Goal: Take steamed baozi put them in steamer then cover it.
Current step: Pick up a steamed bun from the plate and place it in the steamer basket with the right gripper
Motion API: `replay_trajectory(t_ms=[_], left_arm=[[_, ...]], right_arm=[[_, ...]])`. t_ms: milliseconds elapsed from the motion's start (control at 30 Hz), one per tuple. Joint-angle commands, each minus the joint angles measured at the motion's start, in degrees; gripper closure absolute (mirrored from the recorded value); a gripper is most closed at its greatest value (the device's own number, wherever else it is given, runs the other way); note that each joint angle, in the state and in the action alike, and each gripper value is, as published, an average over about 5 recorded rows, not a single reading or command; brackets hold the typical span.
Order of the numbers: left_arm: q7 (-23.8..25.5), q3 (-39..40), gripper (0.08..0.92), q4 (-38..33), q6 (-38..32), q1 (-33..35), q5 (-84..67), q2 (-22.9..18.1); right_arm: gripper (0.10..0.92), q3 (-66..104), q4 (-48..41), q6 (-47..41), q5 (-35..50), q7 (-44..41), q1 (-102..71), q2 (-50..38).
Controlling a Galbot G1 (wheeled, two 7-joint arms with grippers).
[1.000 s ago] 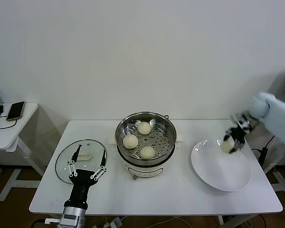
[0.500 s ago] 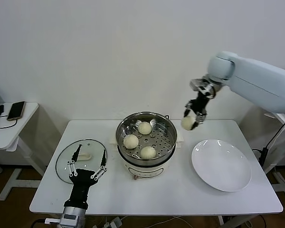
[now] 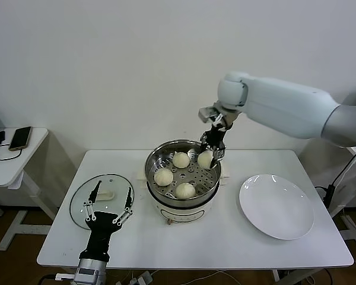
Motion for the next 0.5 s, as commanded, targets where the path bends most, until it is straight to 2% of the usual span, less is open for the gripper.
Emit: replay_trajectory(t_ms=[33, 500], left_arm=[[-0.1, 0.2, 0.177, 0.0, -0.1, 0.0, 0.0, -0.1], [-0.2, 0.0, 0.177, -0.2, -0.4, 0.4, -0.1, 0.2]], right_arm=[[0.355, -0.6, -3.8, -0.1, -1.7, 3.7, -5.3, 4.2], [0.35, -0.8, -6.7, 0.3, -3.2, 3.7, -6.6, 5.4]])
